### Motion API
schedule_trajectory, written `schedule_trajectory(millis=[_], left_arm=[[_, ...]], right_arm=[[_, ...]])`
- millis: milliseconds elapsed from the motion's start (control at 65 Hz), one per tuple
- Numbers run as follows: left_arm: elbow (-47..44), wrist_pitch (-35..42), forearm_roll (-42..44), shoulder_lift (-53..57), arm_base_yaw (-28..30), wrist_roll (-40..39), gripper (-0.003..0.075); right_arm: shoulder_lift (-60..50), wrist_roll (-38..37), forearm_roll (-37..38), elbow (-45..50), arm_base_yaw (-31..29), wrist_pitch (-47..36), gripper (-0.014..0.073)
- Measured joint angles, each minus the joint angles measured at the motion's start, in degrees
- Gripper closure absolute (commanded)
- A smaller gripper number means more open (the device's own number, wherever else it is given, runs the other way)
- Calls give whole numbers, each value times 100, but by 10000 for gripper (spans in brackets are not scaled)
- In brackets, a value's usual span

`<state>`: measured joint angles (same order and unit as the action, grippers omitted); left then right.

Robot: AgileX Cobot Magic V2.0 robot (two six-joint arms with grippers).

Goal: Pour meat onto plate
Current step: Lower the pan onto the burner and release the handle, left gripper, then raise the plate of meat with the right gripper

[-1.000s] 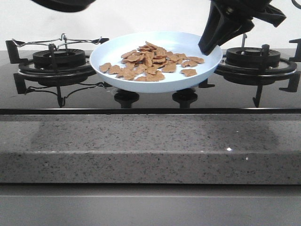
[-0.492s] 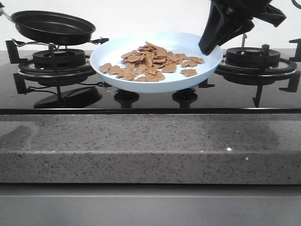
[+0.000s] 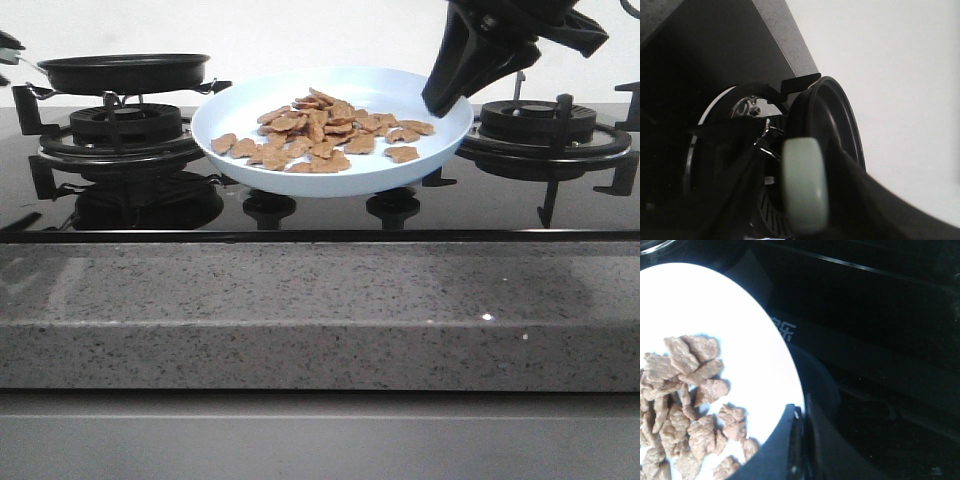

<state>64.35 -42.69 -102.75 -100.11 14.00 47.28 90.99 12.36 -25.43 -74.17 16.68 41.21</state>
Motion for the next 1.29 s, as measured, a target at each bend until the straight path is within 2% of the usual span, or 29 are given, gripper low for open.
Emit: schedule_trajectory(millis=[77,185,431,615,738,908,1108,1292], left_arm=[[0,-108,13,1,0,10,165],[0,-209,166,1,13,10,167],[0,-244,1207,464,214,-154,167],[0,-282,2623,1187,302,-655,171],[0,-232,3855,1761,112,-1174,177],[0,-118,5747,2557,-605,-2108,177],[-41,-114,8714,3397,-1923,-4115,179],[-354,-333,10949,4047,-3203,-5848,219]], right_arm=[[0,0,0,0,0,0,663],[0,0,0,0,0,0,663],[0,0,0,0,0,0,663],[0,0,0,0,0,0,663],[0,0,0,0,0,0,663],[0,0,0,0,0,0,663],[0,0,0,0,0,0,663],[0,0,0,0,0,0,663]])
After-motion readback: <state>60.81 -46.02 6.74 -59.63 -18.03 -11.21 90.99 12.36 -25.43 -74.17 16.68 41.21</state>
